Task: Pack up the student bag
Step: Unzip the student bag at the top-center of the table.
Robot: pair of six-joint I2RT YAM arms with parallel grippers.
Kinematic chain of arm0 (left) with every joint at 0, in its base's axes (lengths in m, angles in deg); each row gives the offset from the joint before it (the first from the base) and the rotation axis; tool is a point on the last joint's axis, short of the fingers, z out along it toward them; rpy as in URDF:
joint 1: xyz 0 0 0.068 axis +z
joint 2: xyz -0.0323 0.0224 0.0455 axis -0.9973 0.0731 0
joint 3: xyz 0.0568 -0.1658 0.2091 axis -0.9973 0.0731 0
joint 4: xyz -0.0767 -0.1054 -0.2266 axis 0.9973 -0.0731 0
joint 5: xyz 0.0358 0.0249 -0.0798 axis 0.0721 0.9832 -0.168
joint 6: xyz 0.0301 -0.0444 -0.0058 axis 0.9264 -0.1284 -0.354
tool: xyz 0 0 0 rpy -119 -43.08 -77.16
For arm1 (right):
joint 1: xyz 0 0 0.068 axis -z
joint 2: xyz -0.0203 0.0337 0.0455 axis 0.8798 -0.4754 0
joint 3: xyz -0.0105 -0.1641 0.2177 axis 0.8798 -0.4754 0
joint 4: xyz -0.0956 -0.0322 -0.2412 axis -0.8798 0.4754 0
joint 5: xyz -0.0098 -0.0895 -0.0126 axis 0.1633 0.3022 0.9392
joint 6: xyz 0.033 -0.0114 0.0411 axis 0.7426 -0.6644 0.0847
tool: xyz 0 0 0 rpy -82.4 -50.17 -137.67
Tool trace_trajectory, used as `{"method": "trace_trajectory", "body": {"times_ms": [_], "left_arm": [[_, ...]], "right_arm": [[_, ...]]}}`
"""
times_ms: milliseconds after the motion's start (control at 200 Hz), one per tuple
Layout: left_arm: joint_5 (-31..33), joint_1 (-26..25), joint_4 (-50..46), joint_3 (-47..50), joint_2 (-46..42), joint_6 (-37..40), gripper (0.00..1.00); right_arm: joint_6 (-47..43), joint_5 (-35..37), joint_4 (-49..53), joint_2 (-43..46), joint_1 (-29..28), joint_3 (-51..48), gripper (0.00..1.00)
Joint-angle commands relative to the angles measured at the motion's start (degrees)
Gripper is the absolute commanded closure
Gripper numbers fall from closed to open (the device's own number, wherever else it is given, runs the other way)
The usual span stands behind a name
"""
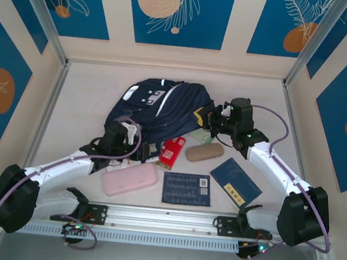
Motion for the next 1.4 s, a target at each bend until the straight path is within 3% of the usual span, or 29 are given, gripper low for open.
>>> {"method": "trace_trajectory", "body": {"times_ms": [0, 160, 375, 680, 1145, 1395], "left_arm": [[0.5, -0.3, 3.8, 0.2, 0.1, 0.5, 0.71], [1.5, -0.3, 2.3, 0.5, -1.8, 1.7, 0.88], [2.5, -0.3, -0.7, 0.9, -5.7, 2.7, 1.00], [2.7, -0.3, -6.4, 0.1, -10.0, 3.2, 1.00], [-7.5, -1.1, -14.5, -9.4, -6.7, 3.0, 1.00], [-10.4, -4.2, -17.4, -15.3, -1.6, 3.0, 0.98]], "right_arm": [[1.9, -1.5, -5.2, 0.3, -0.3, 1.0, 1.00], [1.6, -1.5, -5.2, 0.5, -0.3, 0.5, 1.00], [1.0, -1.0, -5.2, 0.5, 0.0, -1.0, 1.00], [-6.9, 2.3, 0.7, 0.9, -1.6, -1.1, 1.00], [-14.8, 7.6, 2.4, 1.1, -7.4, -5.7, 1.00], [-17.3, 9.6, 3.3, 0.2, -9.7, -5.7, 1.00]]}}
